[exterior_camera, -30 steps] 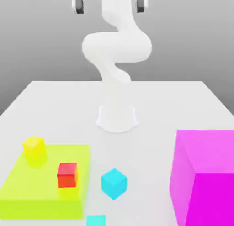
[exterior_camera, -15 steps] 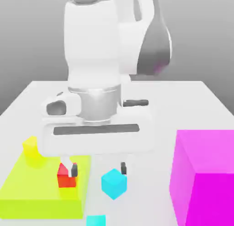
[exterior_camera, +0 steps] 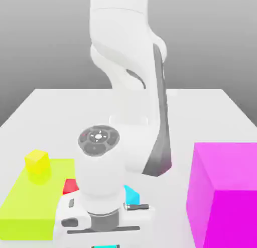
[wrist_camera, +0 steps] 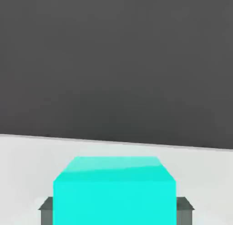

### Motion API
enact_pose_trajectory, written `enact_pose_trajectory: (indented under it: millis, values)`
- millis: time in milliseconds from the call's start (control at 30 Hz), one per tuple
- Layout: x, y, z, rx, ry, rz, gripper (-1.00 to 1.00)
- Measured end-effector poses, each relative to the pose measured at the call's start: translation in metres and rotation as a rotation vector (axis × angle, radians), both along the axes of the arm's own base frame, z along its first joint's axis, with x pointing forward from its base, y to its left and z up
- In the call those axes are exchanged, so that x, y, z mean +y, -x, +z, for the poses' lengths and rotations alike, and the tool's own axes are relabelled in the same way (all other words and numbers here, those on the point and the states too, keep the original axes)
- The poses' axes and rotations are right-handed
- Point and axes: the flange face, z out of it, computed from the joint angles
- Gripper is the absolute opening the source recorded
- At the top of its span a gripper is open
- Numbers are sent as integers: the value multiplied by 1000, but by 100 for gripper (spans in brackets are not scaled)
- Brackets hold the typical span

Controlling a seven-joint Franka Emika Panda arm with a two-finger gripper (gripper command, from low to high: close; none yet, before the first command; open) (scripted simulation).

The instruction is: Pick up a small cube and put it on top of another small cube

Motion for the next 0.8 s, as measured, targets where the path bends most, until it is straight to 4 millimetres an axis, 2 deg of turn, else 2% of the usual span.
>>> enact_pose_trajectory:
  millis: [33, 67, 200, 267, 533, 667, 733, 800]
  values:
    - [0, 0, -4, 0, 0, 0, -100]
    - [0, 0, 1, 0, 0, 0, -100]
    - [0, 0, 49, 0, 0, 0, -100]
    - [-9, 7, 72, 0, -4, -47, -100]
    - [-62, 64, 148, 0, -14, -356, -100]
    - [-78, 98, 177, 0, -7, -502, -100]
    - [-80, 104, 164, -1, -5, -527, -100]
    - [-80, 105, 139, -1, -3, -532, -100]
